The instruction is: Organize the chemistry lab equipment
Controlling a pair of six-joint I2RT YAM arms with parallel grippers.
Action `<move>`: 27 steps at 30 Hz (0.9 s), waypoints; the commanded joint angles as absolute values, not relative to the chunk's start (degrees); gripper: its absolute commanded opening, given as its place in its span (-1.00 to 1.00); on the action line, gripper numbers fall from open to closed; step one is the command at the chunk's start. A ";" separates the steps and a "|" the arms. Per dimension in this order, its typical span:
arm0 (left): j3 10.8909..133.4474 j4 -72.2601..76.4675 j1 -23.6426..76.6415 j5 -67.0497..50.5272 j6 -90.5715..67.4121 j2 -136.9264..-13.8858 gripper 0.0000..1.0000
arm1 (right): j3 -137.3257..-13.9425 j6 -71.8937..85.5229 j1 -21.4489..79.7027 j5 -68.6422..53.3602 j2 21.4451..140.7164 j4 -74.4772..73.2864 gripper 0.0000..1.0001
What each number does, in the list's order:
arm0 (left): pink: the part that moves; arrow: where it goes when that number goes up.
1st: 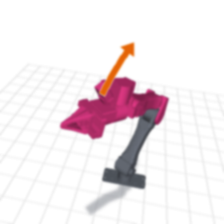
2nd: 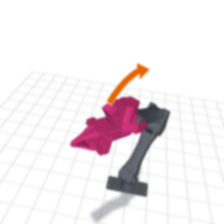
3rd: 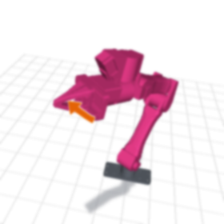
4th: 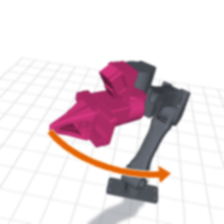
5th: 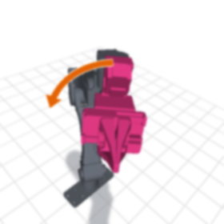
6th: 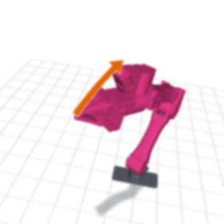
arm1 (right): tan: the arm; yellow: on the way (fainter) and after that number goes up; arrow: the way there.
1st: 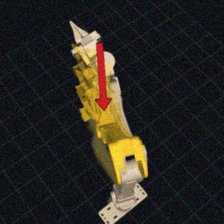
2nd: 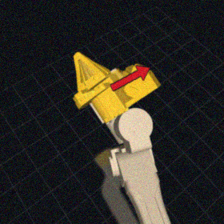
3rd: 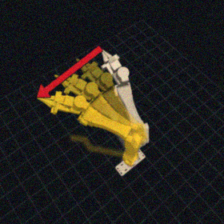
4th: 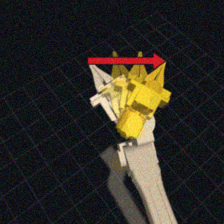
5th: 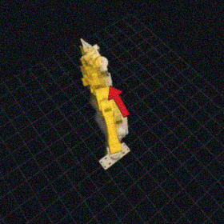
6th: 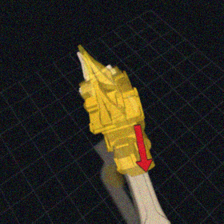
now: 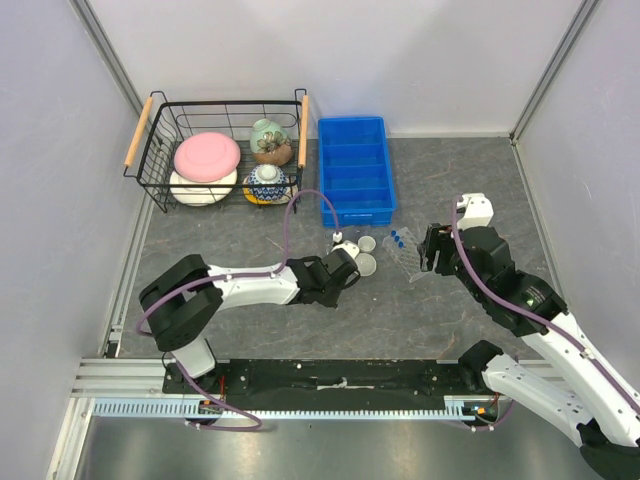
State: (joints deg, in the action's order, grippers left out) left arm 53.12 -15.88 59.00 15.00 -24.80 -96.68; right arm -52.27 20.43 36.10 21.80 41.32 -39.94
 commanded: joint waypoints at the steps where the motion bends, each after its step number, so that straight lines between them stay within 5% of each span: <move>1: 53.52 -19.94 59.41 8.54 -22.77 -93.25 -0.96 | -55.72 22.50 35.86 21.45 41.22 -41.48 0.46; 12: 53.79 -25.40 61.52 -6.67 -20.66 -79.04 -0.96 | -56.43 25.23 35.86 11.35 40.69 -44.12 0.47; 27: 46.94 -12.32 54.06 -42.96 -22.32 -62.14 -0.96 | -49.66 31.90 35.86 -24.94 33.23 -38.51 0.47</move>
State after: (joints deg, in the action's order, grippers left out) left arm 49.15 -19.99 56.49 -28.69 -21.39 -65.21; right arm -51.27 28.23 36.10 -12.75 35.88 -43.62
